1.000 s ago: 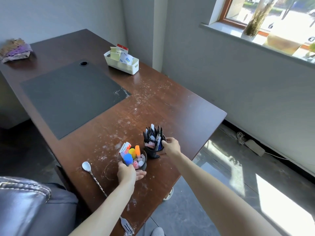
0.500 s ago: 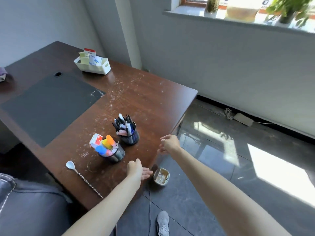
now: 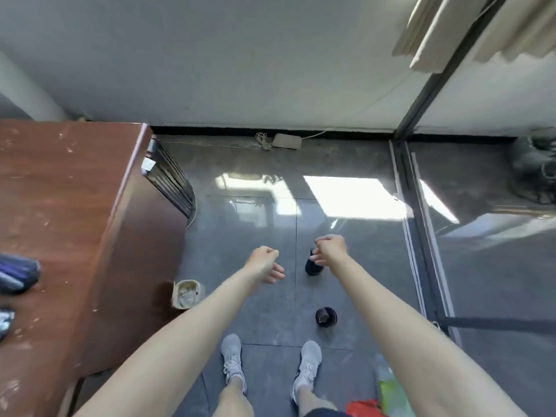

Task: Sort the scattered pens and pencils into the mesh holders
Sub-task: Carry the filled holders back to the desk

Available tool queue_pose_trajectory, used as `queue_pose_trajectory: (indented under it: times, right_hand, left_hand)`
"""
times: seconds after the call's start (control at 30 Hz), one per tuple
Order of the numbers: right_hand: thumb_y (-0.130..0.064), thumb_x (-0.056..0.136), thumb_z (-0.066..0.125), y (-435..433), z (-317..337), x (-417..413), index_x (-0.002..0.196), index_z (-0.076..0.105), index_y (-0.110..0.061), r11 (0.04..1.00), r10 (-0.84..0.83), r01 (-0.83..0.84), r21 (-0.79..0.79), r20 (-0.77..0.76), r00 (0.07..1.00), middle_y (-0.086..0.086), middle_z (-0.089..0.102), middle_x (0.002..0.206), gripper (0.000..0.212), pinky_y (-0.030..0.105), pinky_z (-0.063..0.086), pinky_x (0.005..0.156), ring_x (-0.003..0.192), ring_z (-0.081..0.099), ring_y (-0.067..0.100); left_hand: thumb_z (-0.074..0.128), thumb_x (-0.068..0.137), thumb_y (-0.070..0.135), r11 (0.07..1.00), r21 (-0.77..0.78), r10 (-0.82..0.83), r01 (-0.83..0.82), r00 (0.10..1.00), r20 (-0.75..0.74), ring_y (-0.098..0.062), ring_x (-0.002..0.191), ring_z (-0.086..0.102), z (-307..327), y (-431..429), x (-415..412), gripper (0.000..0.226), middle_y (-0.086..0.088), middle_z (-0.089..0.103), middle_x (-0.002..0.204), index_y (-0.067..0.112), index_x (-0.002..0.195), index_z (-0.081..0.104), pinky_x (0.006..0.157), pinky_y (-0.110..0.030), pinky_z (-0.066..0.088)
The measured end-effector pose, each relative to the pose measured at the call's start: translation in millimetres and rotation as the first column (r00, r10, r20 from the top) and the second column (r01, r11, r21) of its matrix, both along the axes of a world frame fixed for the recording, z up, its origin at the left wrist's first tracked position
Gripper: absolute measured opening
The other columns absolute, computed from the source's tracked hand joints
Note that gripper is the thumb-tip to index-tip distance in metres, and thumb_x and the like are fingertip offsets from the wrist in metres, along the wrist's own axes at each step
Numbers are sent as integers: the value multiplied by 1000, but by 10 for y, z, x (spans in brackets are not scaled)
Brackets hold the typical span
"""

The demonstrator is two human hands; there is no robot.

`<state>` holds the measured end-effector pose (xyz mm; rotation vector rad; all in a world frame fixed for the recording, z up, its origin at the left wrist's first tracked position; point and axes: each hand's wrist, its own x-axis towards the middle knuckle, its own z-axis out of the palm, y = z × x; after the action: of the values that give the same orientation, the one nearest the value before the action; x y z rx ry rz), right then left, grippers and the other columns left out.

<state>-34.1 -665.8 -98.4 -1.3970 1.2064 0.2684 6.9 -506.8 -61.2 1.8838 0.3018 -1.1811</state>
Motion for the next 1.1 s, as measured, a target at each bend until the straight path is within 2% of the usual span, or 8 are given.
queue_pose_trajectory:
  times: [0.17, 0.53, 0.67, 0.8, 0.87, 0.93, 1.0, 1.1]
  right_hand:
    - [-3, 94, 43, -468, -878, -695, 98, 55, -6, 986, -148, 158, 54, -162, 976, 13, 55, 66, 13, 18, 43, 31, 28, 54, 10]
    - [1, 93, 36, -353, -3643, -1737, 113, 52, -4, 895, -372, 439, 77, -415, 831, 11, 51, 69, 26, 17, 42, 30, 29, 52, 9]
    - [-1, 92, 39, -255, -4549, -1735, 126, 42, -13, 849, -456, 527, 31, -461, 762, 14, 53, 97, 36, 30, 50, 46, 56, 58, 23]
    - [-5, 81, 48, -204, -5463, -1775, 128, 33, -14, 856, -459, 516, -43, -523, 718, 18, 56, 122, 51, 51, 53, 85, 93, 58, 29]
    - [-4, 81, 49, -247, -5758, -1785, 136, 27, -14, 840, -476, 540, -60, -562, 677, 21, 49, 131, 60, 49, 49, 94, 105, 57, 33]
    - [-1, 84, 48, -302, -5963, -1771, 142, 23, -13, 836, -481, 543, -81, -583, 654, 23, 44, 136, 64, 44, 44, 99, 115, 53, 38]
    - [1, 86, 47, -338, -6181, -1806, 146, 19, -16, 847, -463, 525, -80, -595, 657, 23, 39, 140, 68, 45, 42, 102, 120, 49, 39]
    - [2, 89, 45, -347, -6438, -1889, 149, 19, -19, 884, -405, 463, -64, -597, 692, 21, 39, 142, 68, 42, 41, 102, 123, 47, 38]
  left_hand:
    - [33, 101, 18, 987, -2, -162, 162, 981, -111, -20, 56, 50, -768, -778, -233, 20, -14, 55, 73, 13, 119, 40, 50, -23, 37]
    - [34, 100, 20, 883, 255, -355, 393, 916, -186, -18, 55, 57, -3752, -1104, -270, 30, -9, 58, 70, 6, 124, 44, 51, -24, 42]
    - [36, 98, 19, 842, 287, -424, 457, 889, -173, -22, 67, 62, -4727, -1218, -239, 24, -11, 62, 77, 6, 116, 46, 57, -27, 47]
    - [40, 94, 17, 820, 356, -443, 449, 891, -103, -27, 69, 57, -5579, -1438, -178, 17, -16, 61, 86, 5, 102, 50, 61, -31, 44]
    - [40, 94, 18, 785, 438, -470, 438, 882, -39, -28, 73, 53, -5916, -1567, -108, 30, -22, 56, 114, 0, 115, 51, 58, -26, 37]
    - [40, 96, 20, 787, 487, -431, 379, 902, -6, -31, 98, 51, -6185, -1694, -36, 42, -17, 40, 138, 0, 134, 38, 72, -29, 40]
    - [41, 97, 23, 788, 510, -413, 347, 911, 18, -35, 117, 46, -6414, -1800, 15, 48, -16, 32, 145, 3, 139, 29, 89, -37, 41]
    - [43, 97, 22, 811, 482, -400, 331, 915, 44, -37, 123, 45, -6694, -1910, 110, 52, -20, 39, 141, 2, 141, 23, 96, -39, 39]
